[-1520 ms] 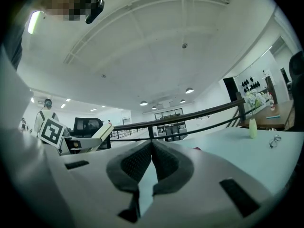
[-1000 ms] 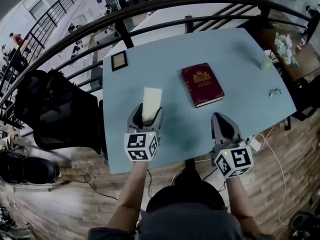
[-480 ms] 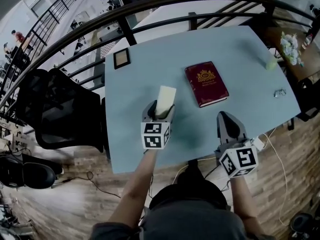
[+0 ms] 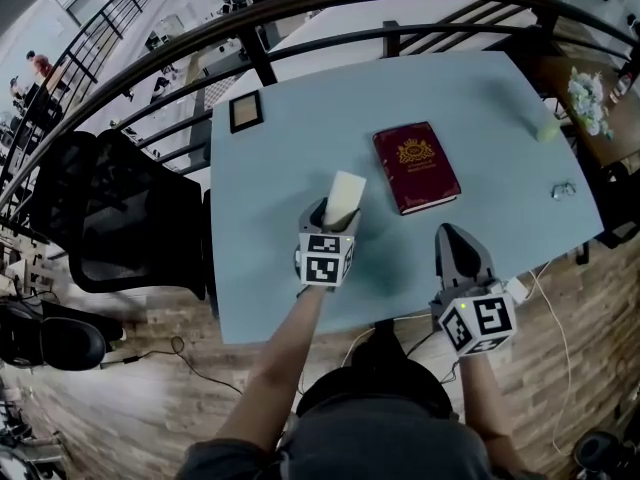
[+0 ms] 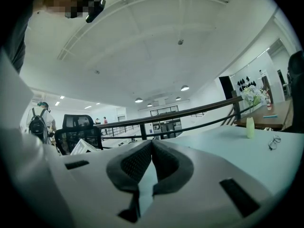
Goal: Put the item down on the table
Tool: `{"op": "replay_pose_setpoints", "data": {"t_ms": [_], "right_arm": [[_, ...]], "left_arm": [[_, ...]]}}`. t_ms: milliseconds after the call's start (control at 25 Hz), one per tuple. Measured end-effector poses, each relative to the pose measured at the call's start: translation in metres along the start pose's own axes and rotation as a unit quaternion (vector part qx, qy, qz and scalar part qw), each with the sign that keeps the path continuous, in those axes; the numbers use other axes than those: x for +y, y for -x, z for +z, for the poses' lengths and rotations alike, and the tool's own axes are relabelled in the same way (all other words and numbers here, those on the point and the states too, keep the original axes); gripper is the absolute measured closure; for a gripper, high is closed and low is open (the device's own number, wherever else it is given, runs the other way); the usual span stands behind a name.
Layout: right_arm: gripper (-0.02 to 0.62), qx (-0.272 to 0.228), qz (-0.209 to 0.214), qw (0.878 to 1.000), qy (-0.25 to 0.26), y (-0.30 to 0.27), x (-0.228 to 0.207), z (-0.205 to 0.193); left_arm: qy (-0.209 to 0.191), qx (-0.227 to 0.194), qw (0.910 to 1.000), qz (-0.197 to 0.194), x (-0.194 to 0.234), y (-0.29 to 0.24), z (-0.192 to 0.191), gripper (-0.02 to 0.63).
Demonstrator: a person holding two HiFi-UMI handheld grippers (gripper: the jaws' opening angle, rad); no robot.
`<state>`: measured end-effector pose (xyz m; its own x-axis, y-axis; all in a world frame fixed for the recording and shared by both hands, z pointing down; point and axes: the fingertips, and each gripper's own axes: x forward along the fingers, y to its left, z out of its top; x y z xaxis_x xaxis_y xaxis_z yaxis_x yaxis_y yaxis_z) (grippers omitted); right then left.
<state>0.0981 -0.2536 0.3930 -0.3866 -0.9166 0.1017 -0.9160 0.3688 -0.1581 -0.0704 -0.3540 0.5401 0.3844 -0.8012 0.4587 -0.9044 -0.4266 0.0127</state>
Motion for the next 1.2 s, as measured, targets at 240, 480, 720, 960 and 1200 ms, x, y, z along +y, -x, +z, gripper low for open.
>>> {"op": "replay_pose_setpoints", "data": {"t_ms": [240, 480, 720, 960, 1200], "right_arm": [[0.592, 0.001, -0.002, 1.000, -0.001, -0.002, -0.003, -0.001], [0.592, 0.003, -0.005, 1.000, -0.002, -0.002, -0.006, -0.001], [0.592, 0.008, -0.007, 1.000, -0.001, -0.003, -0.010, -0.003], [0.592, 0.007, -0.009, 1.000, -0.002, -0.005, -0.015, -0.001], [0.592, 0.009, -0.007, 1.000, -0.005, -0.005, -0.017, -0.003]], "left_arm": [[-0.006, 0.046, 0.9989, 0.002, -0.001, -0.018, -0.025, 0.300], [-0.012, 0.074, 0.9972, -0.002, -0.001, -0.026, -0.040, 0.299], [-0.004, 0.104, 0.9945, -0.001, 0.000, -0.036, -0.057, 0.299], [-0.013, 0.120, 0.9927, 0.007, 0.002, -0.040, -0.064, 0.301], [-0.009, 0.128, 0.9917, 0.007, 0.001, -0.042, -0.067, 0.299]]}}
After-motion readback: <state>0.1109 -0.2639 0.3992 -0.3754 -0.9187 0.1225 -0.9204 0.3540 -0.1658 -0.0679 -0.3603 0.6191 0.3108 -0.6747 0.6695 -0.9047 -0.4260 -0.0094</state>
